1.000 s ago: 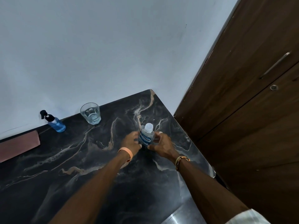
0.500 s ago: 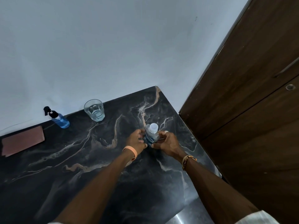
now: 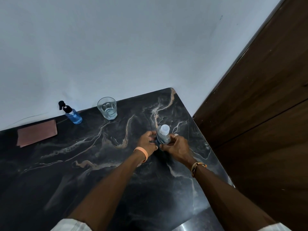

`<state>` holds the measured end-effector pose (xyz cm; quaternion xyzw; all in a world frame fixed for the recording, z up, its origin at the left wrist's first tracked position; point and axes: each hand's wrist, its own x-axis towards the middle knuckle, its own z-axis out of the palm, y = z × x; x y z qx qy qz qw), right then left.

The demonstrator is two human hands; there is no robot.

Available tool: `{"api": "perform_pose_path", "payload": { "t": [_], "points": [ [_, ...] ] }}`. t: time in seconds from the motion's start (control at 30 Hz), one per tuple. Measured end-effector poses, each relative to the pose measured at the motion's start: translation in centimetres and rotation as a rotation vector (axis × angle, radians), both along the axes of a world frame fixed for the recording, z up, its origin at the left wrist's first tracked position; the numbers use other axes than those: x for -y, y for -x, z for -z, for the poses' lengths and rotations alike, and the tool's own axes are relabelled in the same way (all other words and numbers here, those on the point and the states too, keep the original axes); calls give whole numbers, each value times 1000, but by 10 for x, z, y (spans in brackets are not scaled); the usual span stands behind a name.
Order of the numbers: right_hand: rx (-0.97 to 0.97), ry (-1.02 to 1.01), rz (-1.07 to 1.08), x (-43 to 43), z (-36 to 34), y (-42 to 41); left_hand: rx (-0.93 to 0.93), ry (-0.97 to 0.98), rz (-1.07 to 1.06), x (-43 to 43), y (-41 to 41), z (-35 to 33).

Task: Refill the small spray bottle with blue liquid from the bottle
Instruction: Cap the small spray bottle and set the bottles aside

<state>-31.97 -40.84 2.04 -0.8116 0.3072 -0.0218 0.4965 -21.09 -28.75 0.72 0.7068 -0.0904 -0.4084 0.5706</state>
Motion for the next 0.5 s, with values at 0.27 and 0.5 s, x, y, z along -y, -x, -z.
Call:
{"api": "perform_pose_path", "payload": {
  "t": [0.27, 0.5],
  "points": [
    [52, 137, -9, 5, -2, -32, 19, 0, -59, 6, -29, -8],
    [95, 228, -34, 19, -7, -87, 66, 20, -131, 24, -74, -15]
  ]
}}
